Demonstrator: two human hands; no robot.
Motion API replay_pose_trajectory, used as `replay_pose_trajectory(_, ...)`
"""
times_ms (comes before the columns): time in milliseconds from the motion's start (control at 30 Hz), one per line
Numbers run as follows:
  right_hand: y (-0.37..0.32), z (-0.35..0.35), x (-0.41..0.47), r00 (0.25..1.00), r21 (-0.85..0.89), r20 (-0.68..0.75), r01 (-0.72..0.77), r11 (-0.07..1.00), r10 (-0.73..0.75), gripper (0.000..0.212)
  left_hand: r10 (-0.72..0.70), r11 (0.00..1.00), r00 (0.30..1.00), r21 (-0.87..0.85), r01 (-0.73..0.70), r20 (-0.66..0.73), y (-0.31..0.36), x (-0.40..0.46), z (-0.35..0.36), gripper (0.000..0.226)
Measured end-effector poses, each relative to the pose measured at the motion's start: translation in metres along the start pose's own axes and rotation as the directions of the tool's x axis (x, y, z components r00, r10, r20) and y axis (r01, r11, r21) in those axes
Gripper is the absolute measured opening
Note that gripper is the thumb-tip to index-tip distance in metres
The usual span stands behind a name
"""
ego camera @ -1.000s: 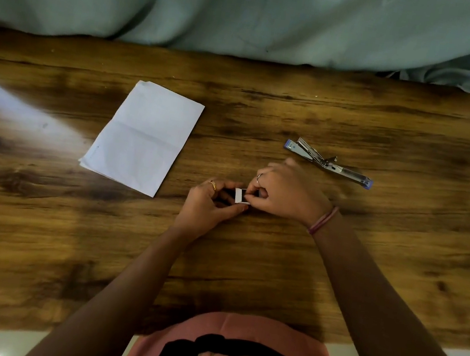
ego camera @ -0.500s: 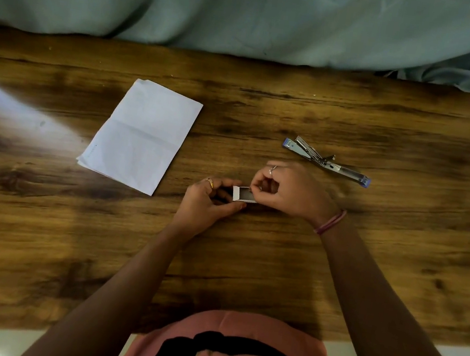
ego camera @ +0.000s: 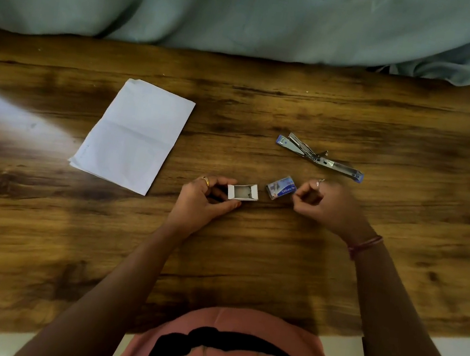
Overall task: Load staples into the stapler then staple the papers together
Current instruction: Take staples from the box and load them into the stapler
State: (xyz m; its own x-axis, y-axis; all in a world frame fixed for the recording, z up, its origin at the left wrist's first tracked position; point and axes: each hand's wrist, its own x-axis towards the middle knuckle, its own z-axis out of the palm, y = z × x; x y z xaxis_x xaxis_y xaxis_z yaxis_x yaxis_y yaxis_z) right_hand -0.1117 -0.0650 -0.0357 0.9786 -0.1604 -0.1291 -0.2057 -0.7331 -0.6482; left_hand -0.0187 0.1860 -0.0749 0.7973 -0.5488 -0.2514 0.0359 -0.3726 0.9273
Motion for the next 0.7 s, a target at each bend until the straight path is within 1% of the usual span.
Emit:
replay_pose_trajectory(100,0.009,0.0,-0.008,0.997,-0.11,0.077,0.024,0.994,-0.015,0.003,0.0,1.0,1.0,0.019,0.0,0.01,0.003,0.0,0.0,0.041)
replay_pose_trajectory(200,0.014,-0.001,-0.009,0.994,-0.179,0.089,0.078,0.981,-0.063,0.006,0.009,0.999,1.0,0.044,-0.01,0.007,0.004,0.0,0.0,0.041)
replay_pose_trajectory(300,0.013,-0.004,-0.008,0.993,-0.226,0.097,0.088,0.97,-0.068,0.012,0.016,0.998,1.0,0.06,-0.016,0.003,0.003,0.0,0.001,0.04)
replay_pose_trajectory(400,0.013,-0.013,-0.005,0.99,-0.19,0.121,0.095,0.977,-0.072,0.013,0.021,0.997,1.0,0.069,-0.021,-0.001,0.002,0.001,0.002,0.041)
replay_pose_trajectory(533,0.01,-0.026,0.004,0.993,-0.154,0.035,0.117,0.981,-0.113,0.011,0.026,0.997,1.0,0.074,-0.025,-0.01,0.002,0.001,0.003,0.042)
replay_pose_trajectory(567,0.009,-0.028,0.008,0.994,-0.146,0.029,0.111,0.983,-0.108,0.016,0.027,0.997,1.0,0.075,-0.026,-0.012,0.002,0.001,0.003,0.041)
replay_pose_trajectory(600,0.008,-0.028,0.012,0.994,-0.133,0.052,0.099,0.986,-0.093,0.023,0.026,0.997,1.0,0.076,-0.024,-0.016,0.001,0.001,0.003,0.042)
replay_pose_trajectory(633,0.007,-0.027,0.016,0.992,-0.133,0.1,0.086,0.987,-0.073,0.032,0.024,0.997,0.999,0.078,-0.022,-0.022,0.001,0.001,0.003,0.042)
replay_pose_trajectory(700,0.004,-0.022,0.023,0.978,-0.205,0.203,0.097,0.974,-0.054,0.045,0.022,0.997,0.999,0.08,-0.019,-0.035,0.001,0.0,0.003,0.041)
